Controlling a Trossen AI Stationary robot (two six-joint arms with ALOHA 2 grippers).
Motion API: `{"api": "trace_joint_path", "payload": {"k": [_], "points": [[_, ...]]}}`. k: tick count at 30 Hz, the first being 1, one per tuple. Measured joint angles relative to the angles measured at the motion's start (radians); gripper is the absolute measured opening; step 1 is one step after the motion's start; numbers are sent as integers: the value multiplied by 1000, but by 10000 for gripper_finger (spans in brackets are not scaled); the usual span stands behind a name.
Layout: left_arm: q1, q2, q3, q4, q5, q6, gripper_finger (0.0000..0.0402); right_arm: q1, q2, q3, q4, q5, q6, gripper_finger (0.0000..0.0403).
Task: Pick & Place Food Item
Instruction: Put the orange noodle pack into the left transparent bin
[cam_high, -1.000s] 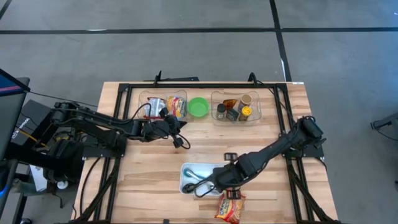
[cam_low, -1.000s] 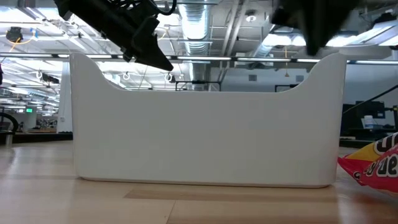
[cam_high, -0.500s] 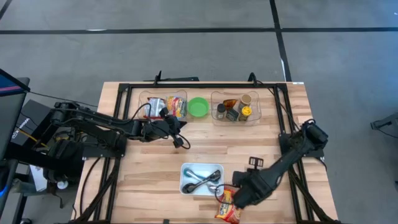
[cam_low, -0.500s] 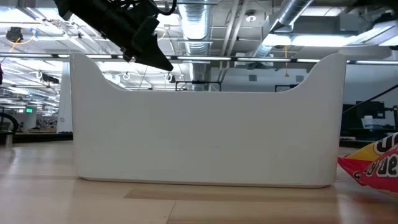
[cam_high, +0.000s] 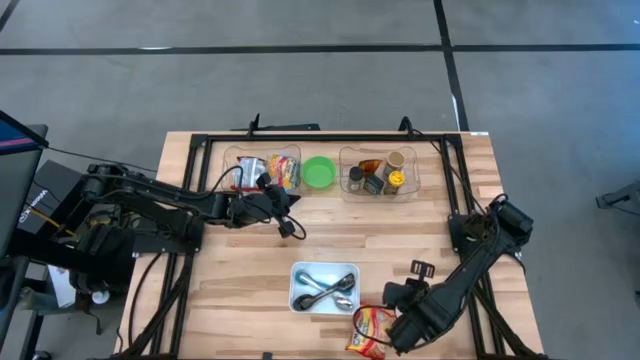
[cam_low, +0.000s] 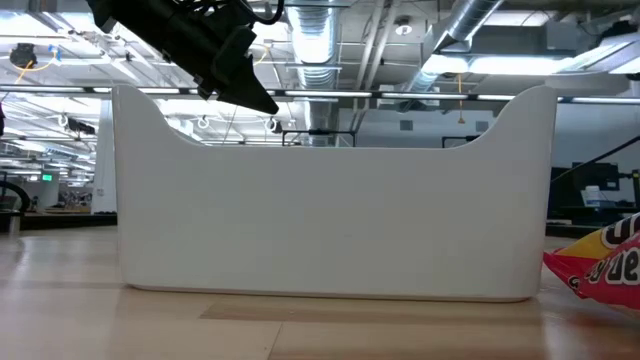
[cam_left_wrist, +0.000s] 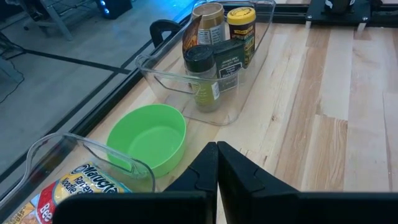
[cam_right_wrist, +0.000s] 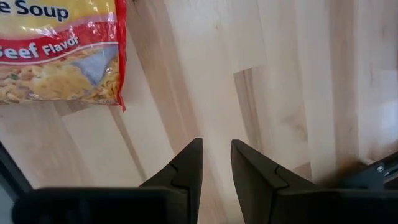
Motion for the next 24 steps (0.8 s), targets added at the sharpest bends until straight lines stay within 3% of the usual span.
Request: {"api": "trace_joint_path", "payload": {"k": [11, 14, 20, 24], "points": [[0, 0, 0, 0, 0, 0, 3, 8, 0, -1, 95, -12, -135, 77], [0, 0, 0, 0, 0, 0, 3, 22, 0, -1, 181, 65, -247, 77], [0, 0, 0, 0, 0, 21, 3, 73, 0, -1, 334, 109, -607, 77], [0, 0, 0, 0, 0, 20, 3, 93, 0, -1, 360, 118, -678, 77]]}}
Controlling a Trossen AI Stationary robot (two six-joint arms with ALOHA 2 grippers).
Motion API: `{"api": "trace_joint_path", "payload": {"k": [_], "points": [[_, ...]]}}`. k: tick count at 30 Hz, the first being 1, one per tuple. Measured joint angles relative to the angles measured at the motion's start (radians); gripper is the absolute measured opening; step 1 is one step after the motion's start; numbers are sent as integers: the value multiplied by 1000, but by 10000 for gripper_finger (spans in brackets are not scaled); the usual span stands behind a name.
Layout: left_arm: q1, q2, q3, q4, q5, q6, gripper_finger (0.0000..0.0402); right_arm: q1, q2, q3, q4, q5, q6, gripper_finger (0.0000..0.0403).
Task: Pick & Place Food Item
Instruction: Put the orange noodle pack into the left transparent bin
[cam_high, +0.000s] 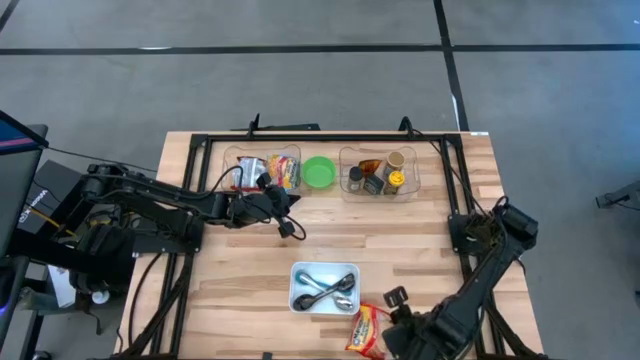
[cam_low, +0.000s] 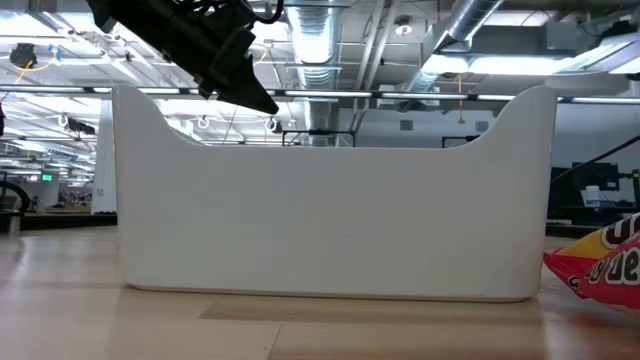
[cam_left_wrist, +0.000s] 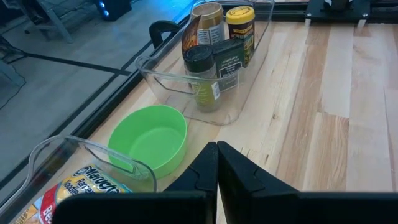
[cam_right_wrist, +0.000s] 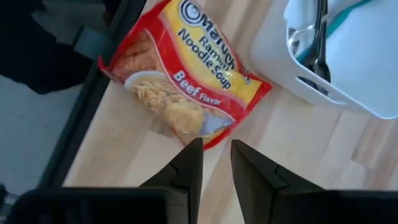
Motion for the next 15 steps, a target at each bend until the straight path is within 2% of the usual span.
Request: {"api": "trace_joint_path", "payload": {"k": [4, 10, 15], "points": [[0, 0, 0, 5, 0, 0, 3, -4, -8, 0, 34, -5, 31, 77], [0, 0, 0, 7, 0, 0, 3, -1, -41, 0, 132, -33, -62, 77], [0, 0, 0, 7, 0, -1, 3, 16, -86, -11, 145, -28, -105, 77]]}}
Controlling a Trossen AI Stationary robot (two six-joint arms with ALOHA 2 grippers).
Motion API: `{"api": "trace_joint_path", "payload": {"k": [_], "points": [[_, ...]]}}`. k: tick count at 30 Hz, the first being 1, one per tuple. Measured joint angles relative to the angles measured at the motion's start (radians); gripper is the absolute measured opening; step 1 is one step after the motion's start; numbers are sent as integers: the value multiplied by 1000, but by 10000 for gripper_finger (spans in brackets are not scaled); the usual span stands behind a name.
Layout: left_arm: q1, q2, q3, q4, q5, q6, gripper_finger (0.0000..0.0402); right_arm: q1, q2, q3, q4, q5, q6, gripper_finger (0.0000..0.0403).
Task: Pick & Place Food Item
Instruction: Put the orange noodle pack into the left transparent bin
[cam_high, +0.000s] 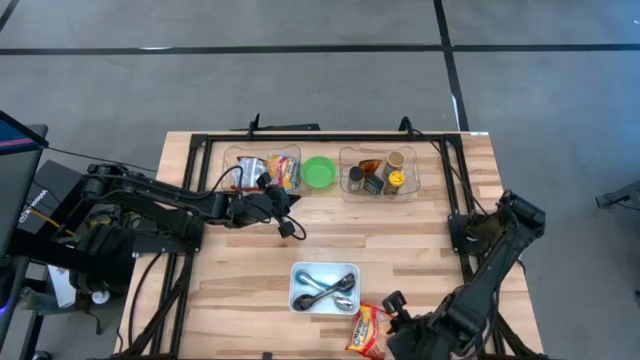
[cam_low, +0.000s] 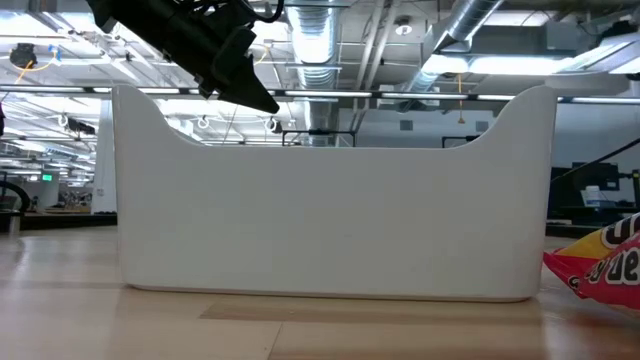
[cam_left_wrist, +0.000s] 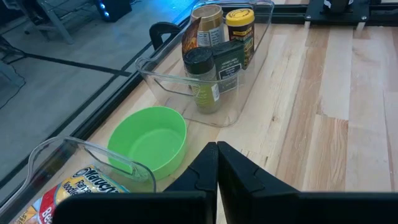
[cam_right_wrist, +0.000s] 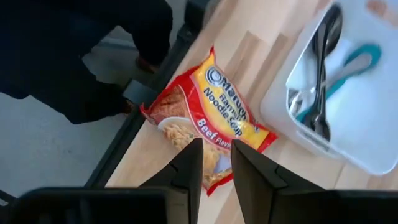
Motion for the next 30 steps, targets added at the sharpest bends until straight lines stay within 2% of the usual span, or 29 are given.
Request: {"api": "trace_joint_path", "payload": {"k": [3, 7, 15, 19, 23, 30], "points": [[0, 0, 0, 0, 0, 0, 3, 3, -42, -35, 58, 3, -61, 77], [0, 0, 0, 1, 0, 0, 3, 0, -129, -149, 120, 1, -55, 77], [0, 0, 0, 3, 0, 0, 3, -10, -397, -545, 421, -1, -2, 77], [0, 0, 0, 3, 0, 0, 3, -38, -504, -697, 529, -1, 127, 77], [0, 0, 0, 4, 0, 0, 3, -80, -539, -800, 597, -6, 279, 77], [0, 0, 0, 4, 0, 0, 3, -134, -483, -853, 636, -148, 453, 77]]}}
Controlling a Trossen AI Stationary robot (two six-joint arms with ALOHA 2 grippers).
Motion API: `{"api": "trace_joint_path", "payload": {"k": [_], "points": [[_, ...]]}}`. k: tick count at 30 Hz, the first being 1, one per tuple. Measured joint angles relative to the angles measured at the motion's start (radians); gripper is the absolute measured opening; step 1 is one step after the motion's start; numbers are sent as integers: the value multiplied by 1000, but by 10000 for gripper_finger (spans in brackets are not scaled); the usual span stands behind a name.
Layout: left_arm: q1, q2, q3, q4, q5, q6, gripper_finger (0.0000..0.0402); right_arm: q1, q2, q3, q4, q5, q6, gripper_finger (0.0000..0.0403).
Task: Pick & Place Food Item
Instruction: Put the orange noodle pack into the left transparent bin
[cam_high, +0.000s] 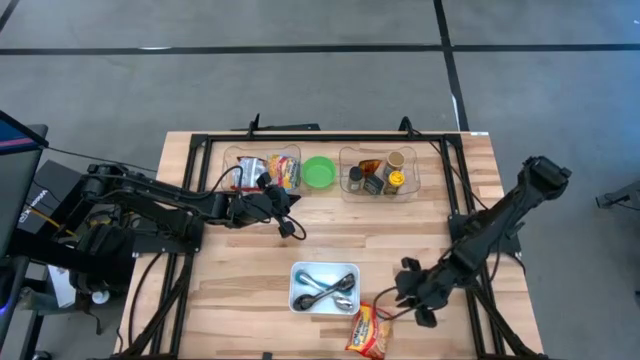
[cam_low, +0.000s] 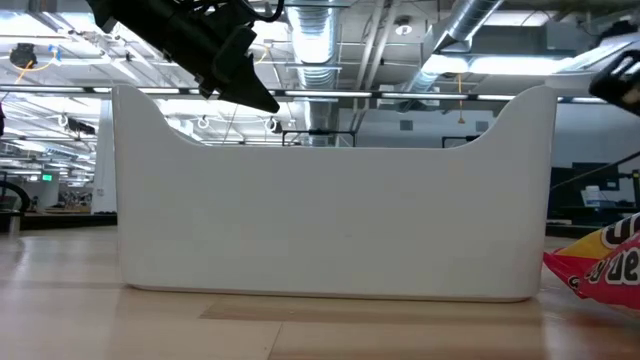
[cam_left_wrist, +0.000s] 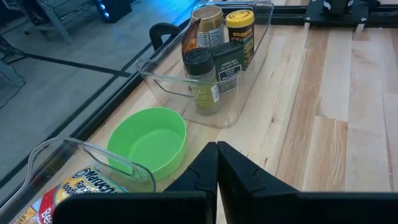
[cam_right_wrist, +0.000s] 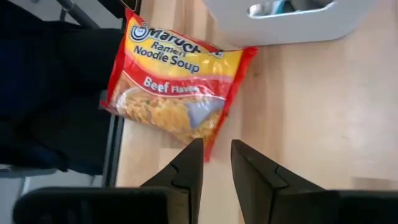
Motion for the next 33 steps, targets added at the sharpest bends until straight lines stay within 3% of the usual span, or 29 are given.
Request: {"api": "trace_joint_path", "payload": {"k": [5, 8, 15, 33], "points": [[0, 0, 0, 0, 0, 0, 3, -33, 84, 1, 50, -28, 110, 77], [0, 0, 0, 0, 0, 0, 3, -65, 129, 1, 54, -111, 189, 77], [0, 0, 0, -1, 0, 0, 3, -117, 201, 1, 217, -297, 175, 77], [0, 0, 0, -1, 0, 0, 3, -150, 205, -176, 469, -355, 283, 77]]}}
